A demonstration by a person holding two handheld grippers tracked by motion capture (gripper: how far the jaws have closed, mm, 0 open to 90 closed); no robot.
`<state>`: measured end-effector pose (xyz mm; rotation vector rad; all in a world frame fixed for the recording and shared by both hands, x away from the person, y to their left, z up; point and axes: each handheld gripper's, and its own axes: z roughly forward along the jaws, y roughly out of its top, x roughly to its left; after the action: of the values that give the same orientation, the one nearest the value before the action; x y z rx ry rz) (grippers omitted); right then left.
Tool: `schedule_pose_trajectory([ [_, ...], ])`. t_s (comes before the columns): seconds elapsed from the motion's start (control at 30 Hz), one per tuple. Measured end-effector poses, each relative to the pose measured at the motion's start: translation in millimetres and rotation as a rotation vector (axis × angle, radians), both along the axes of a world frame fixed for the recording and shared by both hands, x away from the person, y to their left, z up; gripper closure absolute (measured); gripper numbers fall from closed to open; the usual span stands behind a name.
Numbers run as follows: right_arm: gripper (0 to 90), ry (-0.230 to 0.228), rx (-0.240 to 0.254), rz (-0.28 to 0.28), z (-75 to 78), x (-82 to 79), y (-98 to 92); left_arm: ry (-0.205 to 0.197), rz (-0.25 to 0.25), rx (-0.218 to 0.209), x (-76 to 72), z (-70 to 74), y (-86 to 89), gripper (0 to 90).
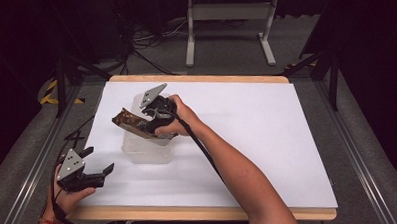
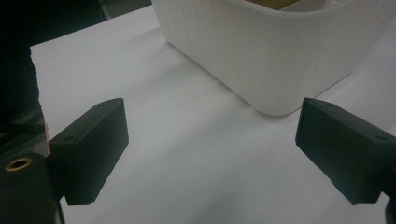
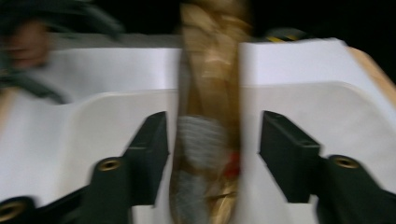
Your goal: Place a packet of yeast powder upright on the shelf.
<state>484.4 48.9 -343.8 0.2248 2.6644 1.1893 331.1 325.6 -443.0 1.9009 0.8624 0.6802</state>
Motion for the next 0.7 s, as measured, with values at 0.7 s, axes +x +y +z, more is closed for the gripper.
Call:
schedule_pose_trajectory([
  [0.7,69.9,0.035,0.097,0.050,0.5,-3.6,17.0,0.003,0.002,0.005,0.2,-1.1,0.3,10.4],
])
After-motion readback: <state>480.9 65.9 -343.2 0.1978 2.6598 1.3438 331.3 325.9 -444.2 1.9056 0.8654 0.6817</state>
